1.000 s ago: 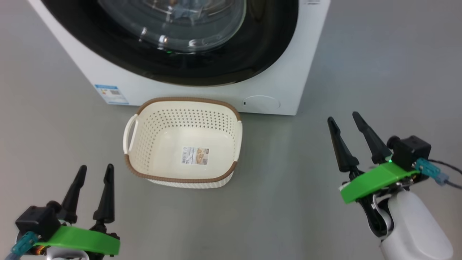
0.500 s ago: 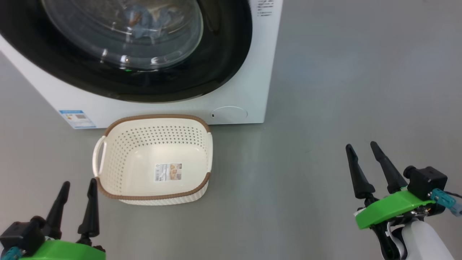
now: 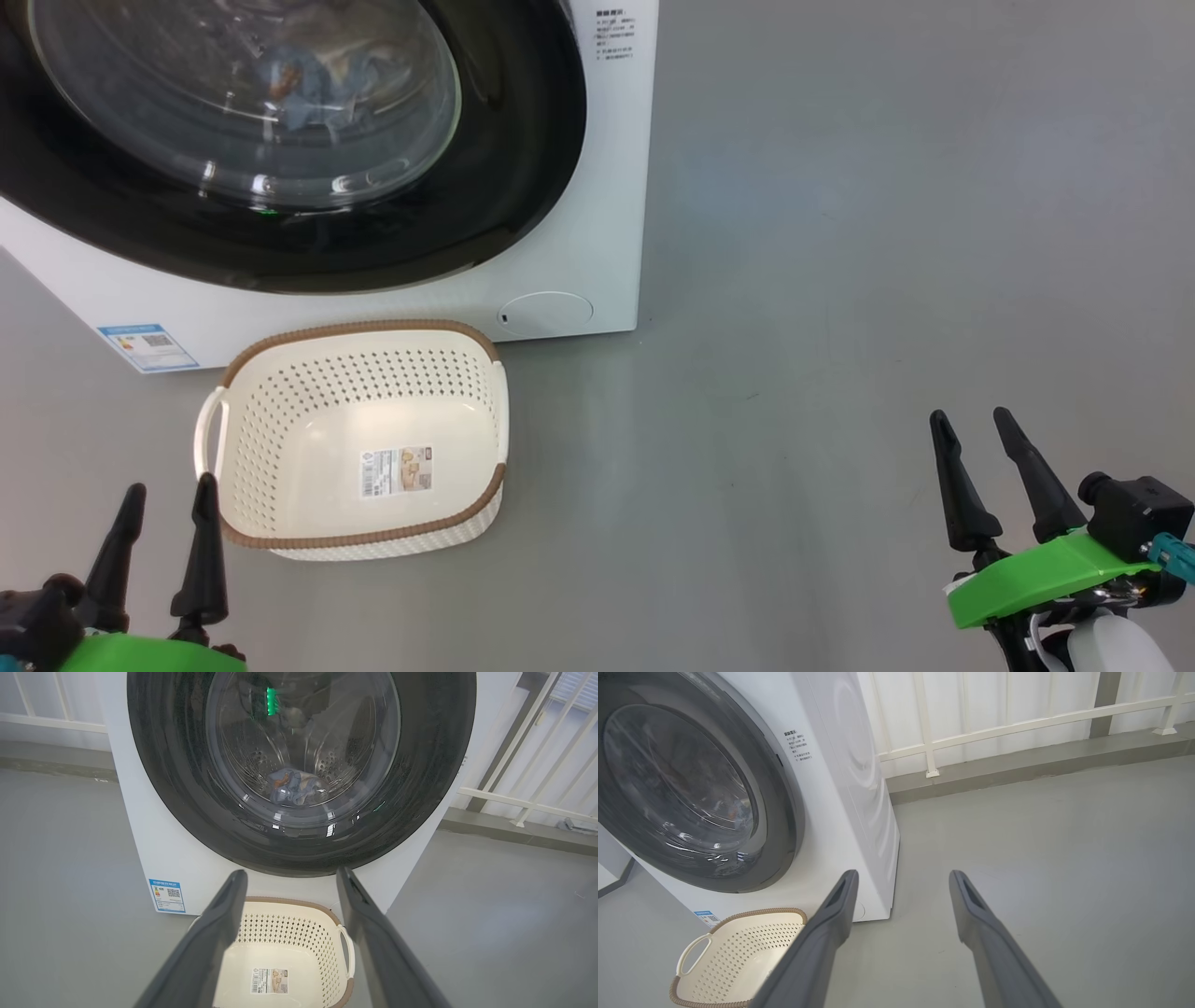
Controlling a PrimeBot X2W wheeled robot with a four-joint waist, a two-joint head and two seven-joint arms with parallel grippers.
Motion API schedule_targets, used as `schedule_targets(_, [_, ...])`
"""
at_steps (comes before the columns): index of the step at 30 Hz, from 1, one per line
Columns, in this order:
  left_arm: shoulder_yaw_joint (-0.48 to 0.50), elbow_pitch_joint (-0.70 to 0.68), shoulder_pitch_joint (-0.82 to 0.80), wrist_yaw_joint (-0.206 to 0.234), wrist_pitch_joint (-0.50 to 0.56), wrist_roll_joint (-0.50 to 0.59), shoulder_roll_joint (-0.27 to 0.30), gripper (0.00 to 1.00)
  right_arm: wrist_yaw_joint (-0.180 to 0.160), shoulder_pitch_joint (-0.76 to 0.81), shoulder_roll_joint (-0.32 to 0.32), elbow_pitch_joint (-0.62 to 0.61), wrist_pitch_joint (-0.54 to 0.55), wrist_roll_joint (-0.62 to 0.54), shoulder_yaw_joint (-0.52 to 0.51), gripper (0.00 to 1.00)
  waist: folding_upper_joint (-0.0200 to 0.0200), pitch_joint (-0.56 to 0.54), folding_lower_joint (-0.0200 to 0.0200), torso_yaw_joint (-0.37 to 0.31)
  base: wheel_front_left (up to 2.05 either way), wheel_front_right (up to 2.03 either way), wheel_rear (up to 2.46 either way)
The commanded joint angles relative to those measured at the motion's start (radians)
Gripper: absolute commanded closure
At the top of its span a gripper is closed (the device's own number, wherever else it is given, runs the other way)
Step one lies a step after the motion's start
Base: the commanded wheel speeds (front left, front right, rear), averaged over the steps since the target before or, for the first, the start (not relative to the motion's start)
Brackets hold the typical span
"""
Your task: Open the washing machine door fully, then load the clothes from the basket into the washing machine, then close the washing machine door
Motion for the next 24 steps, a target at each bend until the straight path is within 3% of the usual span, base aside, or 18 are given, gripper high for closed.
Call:
schedule_targets(1, [0.042, -0.017, -0.004, -0.003, -0.008, 0.003, 0.037, 0.00, -0.002, 0.009, -0.004, -0.033, -0.005, 0.002, 0.016, 0.00, 0.0000, 0.000, 0.0000, -0.001, 0.00, 0.00, 0.00])
schedule_targets(22, [0.073, -0.024, 0.000, -0.003, -0.008, 0.014, 0.021, 0.00, -0.002, 0.005, 0.005, -0.033, -0.005, -0.005, 0.017, 0.00, 0.0000, 0.012, 0.0000, 0.012, 0.00, 0.00, 0.00])
schedule_targets(23, [0.033, -0.002, 0.014, 0.000, 0.000, 0.010, -0.008, 1.00, 0.000, 0.016, 0.008, -0.006, 0.000, 0.000, -0.002, 1.00, 0.0000, 0.011, 0.0000, 0.012, 0.00, 0.00, 0.00])
schedule_targets(24, [0.030, 0.008, 0.015, 0.000, 0.002, 0.010, -0.014, 1.00, 0.000, 0.017, 0.010, 0.005, 0.000, 0.000, 0.000, 1.00, 0.0000, 0.011, 0.0000, 0.012, 0.00, 0.00, 0.00])
